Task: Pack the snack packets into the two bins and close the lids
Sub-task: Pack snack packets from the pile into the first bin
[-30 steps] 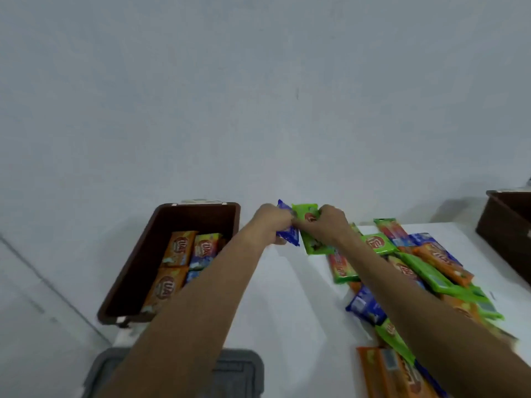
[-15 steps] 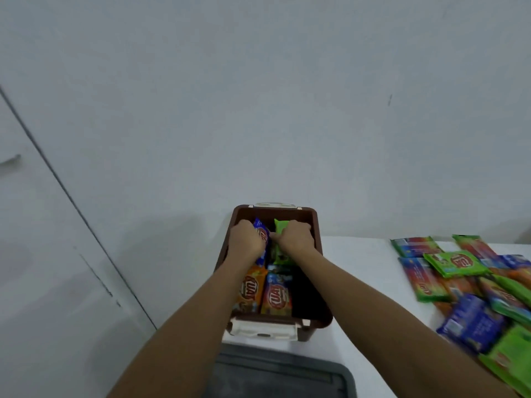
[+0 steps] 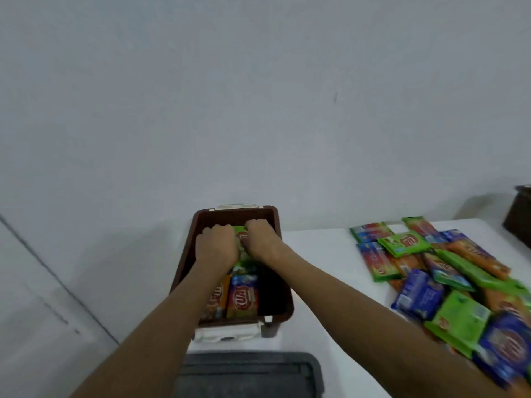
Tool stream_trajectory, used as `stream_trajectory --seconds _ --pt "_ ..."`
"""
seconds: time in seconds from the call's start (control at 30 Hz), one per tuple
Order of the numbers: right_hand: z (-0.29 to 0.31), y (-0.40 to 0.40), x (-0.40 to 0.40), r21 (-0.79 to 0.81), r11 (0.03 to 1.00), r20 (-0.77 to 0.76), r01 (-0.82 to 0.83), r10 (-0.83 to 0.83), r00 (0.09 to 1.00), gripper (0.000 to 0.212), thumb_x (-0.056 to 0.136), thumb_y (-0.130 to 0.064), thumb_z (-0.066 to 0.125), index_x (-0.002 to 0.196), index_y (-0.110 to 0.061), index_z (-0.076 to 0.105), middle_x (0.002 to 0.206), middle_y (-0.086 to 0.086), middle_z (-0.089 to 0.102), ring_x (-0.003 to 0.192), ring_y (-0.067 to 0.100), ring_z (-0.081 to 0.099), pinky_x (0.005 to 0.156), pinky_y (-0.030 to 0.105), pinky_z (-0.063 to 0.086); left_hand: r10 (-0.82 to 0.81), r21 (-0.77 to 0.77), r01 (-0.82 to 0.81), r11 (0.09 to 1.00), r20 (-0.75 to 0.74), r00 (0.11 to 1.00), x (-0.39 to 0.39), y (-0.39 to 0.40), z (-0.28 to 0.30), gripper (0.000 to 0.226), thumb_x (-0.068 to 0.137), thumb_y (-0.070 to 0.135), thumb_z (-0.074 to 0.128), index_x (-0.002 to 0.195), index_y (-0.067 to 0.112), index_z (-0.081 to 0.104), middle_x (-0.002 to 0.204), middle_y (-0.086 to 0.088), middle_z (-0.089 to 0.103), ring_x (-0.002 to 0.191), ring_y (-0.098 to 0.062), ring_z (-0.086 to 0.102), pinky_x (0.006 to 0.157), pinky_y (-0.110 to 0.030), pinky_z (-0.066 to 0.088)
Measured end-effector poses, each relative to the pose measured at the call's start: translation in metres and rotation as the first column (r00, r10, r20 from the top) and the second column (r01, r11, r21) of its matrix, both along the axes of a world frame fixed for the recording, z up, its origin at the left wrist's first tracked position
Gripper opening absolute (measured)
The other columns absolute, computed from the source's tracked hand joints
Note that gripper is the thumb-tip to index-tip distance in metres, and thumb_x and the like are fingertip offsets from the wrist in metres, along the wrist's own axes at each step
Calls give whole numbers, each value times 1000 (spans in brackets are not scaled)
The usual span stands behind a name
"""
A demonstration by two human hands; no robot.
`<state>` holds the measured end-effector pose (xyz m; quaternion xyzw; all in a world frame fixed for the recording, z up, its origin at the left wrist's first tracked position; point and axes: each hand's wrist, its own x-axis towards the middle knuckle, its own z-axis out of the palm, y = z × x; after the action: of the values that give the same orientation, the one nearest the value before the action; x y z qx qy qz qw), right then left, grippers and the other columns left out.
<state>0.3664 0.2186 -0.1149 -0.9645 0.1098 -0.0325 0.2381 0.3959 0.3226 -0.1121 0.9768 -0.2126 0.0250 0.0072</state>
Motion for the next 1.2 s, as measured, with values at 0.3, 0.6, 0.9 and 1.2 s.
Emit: stream_trajectory --seconds 0.3,0.6,0.9,1.2 --pt "19 -194 -177 -256 929 -255 267 -332 908 26 90 -9 50 112 1 60 120 20 62 109 33 61 74 28 43 -362 -348 282 894 -191 912 -110 -173 -6 28 88 14 54 114 8 61 119 -13 60 109 -30 58 86 -34 49" --pt "-42 -247 -269 -89 742 -409 665 -636 655 75 87 -52 60 135 2 37 105 9 60 84 20 57 55 28 43 -377 -203 320 925 -583 719 -187 -281 -72 56 85 57 57 115 9 61 105 -15 66 94 -30 63 74 -34 50" --pt "-54 -229 -236 10 739 -346 674 -629 696 73 78 -36 72 134 -5 35 112 8 59 101 24 62 84 37 57 -307 -473 -131 871 -733 607 -148 -214 -30 35 79 13 72 110 2 59 93 -17 67 62 -21 58 48 -24 43" --pt "-45 -165 -181 -95 879 -356 467 -468 809 56 74 -33 76 117 -4 54 110 9 60 102 24 61 88 34 54 -249 -591 -222 775 -608 754 -100 -84 37 21 83 20 64 97 4 64 75 -7 66 59 -15 59 46 -22 43"
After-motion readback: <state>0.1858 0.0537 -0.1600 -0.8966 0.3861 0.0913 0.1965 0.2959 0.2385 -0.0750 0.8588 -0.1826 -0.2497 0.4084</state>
